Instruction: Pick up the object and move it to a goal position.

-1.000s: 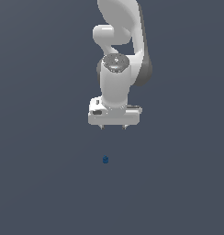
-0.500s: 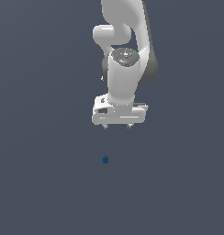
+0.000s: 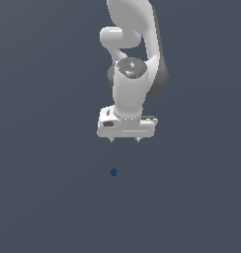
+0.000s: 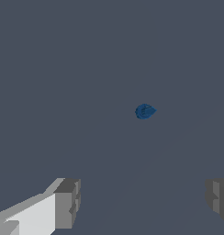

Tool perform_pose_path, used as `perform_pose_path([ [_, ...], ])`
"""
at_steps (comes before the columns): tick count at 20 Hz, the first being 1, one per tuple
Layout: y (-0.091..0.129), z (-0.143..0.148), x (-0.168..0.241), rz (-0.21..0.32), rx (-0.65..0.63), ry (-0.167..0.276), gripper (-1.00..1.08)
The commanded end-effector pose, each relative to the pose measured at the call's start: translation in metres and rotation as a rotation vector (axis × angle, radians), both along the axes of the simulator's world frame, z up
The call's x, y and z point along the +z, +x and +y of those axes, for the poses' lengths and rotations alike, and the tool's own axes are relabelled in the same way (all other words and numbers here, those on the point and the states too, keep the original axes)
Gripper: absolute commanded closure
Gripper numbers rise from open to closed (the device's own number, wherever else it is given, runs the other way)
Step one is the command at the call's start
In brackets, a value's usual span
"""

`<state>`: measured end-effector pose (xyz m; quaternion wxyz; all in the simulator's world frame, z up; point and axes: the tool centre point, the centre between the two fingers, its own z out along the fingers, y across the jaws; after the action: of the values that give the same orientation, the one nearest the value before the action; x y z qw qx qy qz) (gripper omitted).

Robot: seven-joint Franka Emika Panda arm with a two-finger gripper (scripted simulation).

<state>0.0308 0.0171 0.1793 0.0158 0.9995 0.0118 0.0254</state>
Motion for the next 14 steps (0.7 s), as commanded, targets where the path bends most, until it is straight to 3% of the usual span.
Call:
perform_pose_path([
  [1,0.006,-0.004,-0.006,0.004,-0.024,0.004,-0.92],
  [14,0.054,-0.036,-0.062,0.035,-0.223,0.031,-0.92],
])
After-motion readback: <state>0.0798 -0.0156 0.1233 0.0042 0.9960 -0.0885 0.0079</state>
